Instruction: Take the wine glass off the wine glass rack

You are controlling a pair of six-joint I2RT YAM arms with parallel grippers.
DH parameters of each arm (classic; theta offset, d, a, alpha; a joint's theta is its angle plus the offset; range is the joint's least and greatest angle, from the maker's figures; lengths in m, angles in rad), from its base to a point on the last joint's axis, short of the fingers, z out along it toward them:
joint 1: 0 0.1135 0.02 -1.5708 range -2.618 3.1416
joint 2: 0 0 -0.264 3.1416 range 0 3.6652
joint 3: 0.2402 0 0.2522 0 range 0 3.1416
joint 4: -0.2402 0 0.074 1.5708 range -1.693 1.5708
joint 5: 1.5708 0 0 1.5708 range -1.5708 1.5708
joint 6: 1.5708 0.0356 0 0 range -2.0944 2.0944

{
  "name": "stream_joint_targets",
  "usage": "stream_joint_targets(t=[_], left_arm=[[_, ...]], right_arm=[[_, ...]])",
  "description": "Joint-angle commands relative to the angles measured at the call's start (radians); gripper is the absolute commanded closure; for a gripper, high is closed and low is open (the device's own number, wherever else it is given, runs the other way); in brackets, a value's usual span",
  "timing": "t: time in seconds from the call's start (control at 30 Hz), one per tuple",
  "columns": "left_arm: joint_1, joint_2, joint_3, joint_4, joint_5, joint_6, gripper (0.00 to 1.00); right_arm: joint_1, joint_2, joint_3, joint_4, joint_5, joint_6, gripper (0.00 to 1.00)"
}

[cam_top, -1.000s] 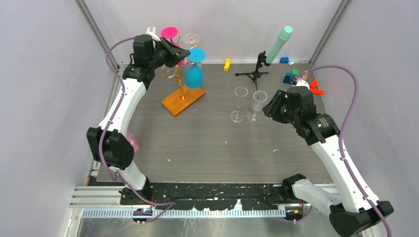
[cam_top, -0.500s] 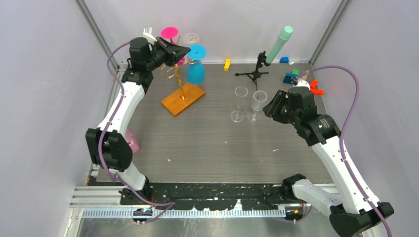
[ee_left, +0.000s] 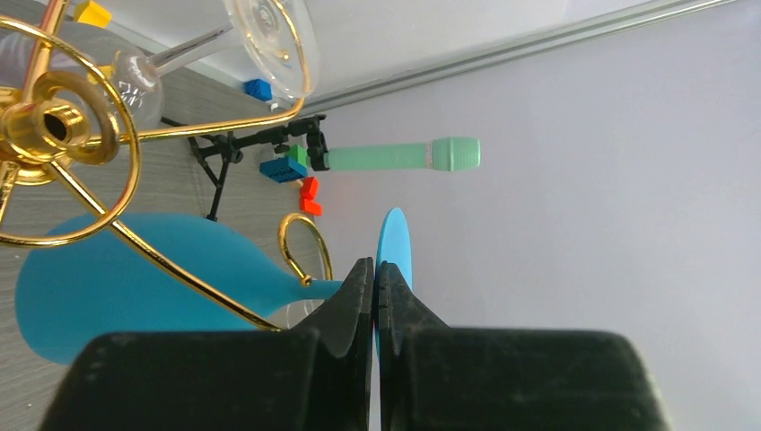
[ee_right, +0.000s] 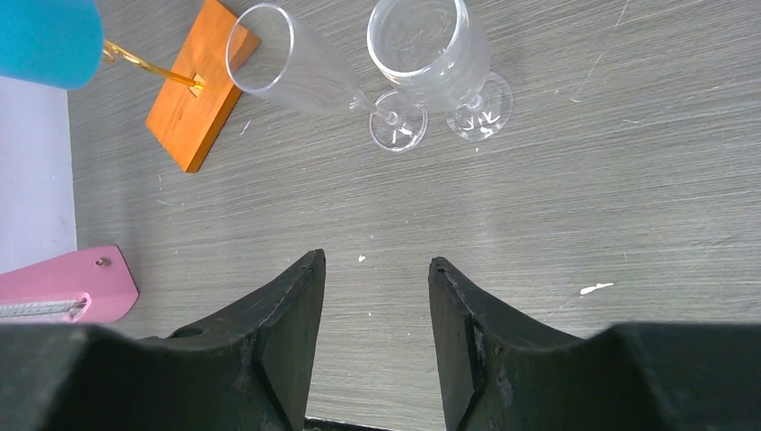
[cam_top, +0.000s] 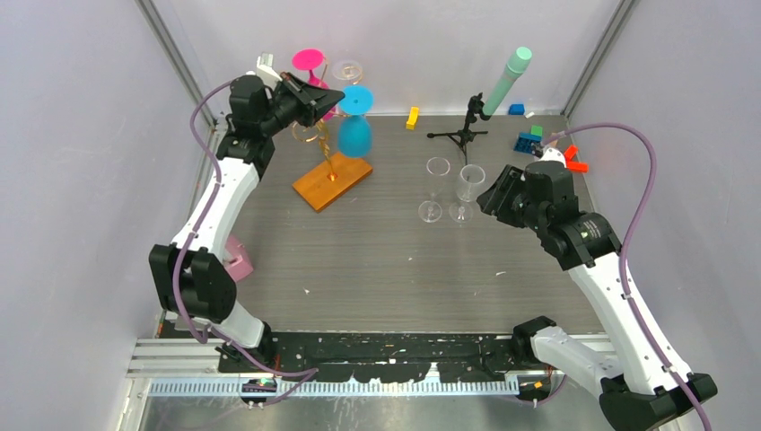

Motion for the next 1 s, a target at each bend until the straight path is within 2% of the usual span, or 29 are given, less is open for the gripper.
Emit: stream_joint_targets(t=[0.0, 0.47, 0.97], left_arm=[[0.009, -0.069, -0.004, 0.04, 0.034, 0.02, 1.0], [0.05, -0.102, -0.035, 0.053, -0.014, 0.004, 1.0], [0.058, 0.032, 0.086, 0.057, -0.102, -0.018, 1.0]], right_arm=[[-0.004, -0.015, 0.003, 0.032, 0.011, 0.022, 0.48], [-0.004, -0.006, -0.002, 0.053, -0.002, 0.043, 0.47], [-0.004, -0.029, -0.004, 0.051, 0.006, 0.035, 0.46]])
